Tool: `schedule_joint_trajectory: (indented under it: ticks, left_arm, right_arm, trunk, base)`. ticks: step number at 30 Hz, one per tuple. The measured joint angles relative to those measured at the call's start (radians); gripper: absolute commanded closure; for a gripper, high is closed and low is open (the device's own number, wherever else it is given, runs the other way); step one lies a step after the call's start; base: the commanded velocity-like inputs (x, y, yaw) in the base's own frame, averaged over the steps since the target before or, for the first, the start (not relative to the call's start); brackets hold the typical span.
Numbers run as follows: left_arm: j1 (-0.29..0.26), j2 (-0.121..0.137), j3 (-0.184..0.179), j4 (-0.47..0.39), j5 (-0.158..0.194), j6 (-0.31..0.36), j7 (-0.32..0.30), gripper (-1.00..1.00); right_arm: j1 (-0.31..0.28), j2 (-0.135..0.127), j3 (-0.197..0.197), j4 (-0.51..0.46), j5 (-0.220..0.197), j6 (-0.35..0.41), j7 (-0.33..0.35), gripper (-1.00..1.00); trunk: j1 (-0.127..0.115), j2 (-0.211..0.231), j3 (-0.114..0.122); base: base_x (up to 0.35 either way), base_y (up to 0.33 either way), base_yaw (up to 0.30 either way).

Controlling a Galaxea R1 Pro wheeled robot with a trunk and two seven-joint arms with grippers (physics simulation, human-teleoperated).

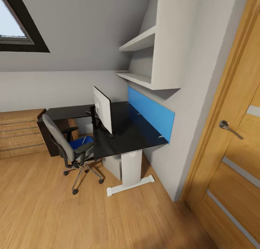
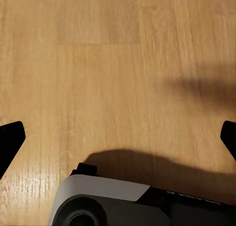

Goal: In the bedroom, organize the workspace by keeping the computer under the desk, ensuring the monitor is on the desk, placing the keyboard on the desk next to the monitor, placing the mouse on the desk next to the keyboard, moving the folder from the swivel chair onto the desk next to the mouse, stacking the notebook on top of the folder with the pen on top of the notebook, and positioning the swivel chair next to the desk.

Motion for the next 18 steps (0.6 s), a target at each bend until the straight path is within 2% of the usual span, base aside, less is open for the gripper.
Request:
schedule_joint_trajectory:
  ticks: [9, 18]
  left_arm:
    - [0.0, 0.0, -0.001, 0.0, 0.0, 0.0, 0.0, -1.0]
    - [0.0, -0.001, -0.001, 0.001, 0.0, 0.001, 0.0, -1.0]
  right_arm:
    - [0.0, -0.001, 0.0, 0.002, 0.001, -0.001, 0.0, -1.0]
    - [0.0, -0.001, 0.0, 0.002, 0.0, -0.001, 0.0, -1.0]
  trunk:
    - [0.0, 0.0, 0.0]
    - [0.0, 0.0, 0.0]
  base:
    - [0.0, 0.0, 0.069]
    - [0.0, 0.0, 0.23]
